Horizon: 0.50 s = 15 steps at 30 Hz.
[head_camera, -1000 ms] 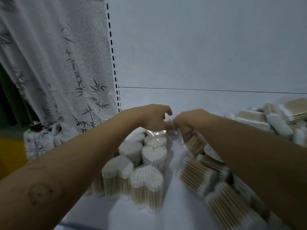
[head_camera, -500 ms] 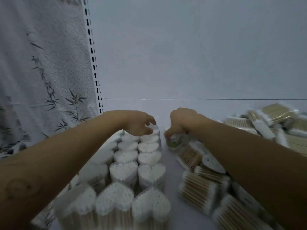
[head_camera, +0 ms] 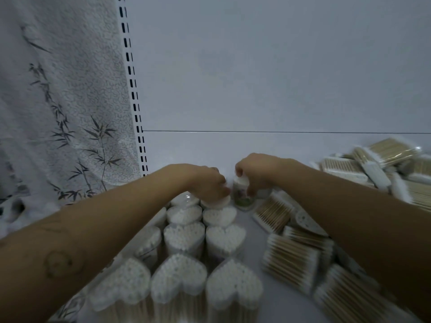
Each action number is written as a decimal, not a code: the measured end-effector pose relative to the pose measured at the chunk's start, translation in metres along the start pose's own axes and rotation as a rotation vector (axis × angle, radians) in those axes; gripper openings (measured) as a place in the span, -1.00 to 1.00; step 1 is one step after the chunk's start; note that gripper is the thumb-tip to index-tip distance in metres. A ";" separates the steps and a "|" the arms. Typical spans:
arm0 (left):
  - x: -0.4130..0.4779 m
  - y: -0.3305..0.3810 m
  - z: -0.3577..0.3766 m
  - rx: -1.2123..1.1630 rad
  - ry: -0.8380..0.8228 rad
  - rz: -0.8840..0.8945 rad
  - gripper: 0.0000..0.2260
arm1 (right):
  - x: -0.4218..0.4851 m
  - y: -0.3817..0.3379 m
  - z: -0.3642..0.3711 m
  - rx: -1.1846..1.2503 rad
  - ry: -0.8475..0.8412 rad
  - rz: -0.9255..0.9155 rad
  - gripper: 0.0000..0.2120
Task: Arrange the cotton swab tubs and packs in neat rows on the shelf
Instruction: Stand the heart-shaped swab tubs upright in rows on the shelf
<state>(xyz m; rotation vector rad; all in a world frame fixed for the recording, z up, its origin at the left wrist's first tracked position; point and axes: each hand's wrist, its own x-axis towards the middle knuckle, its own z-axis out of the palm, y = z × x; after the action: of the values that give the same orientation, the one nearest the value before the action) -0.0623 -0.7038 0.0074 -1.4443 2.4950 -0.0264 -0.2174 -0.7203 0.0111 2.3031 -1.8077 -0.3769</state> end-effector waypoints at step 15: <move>-0.009 0.014 -0.006 -0.133 0.167 0.056 -0.51 | -0.033 0.020 -0.018 0.009 0.114 -0.035 -0.53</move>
<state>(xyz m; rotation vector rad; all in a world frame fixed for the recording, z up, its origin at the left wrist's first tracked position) -0.0716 -0.6901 0.0133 -1.4782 2.7173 0.0308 -0.2375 -0.6931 0.0373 2.3142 -1.7217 -0.2380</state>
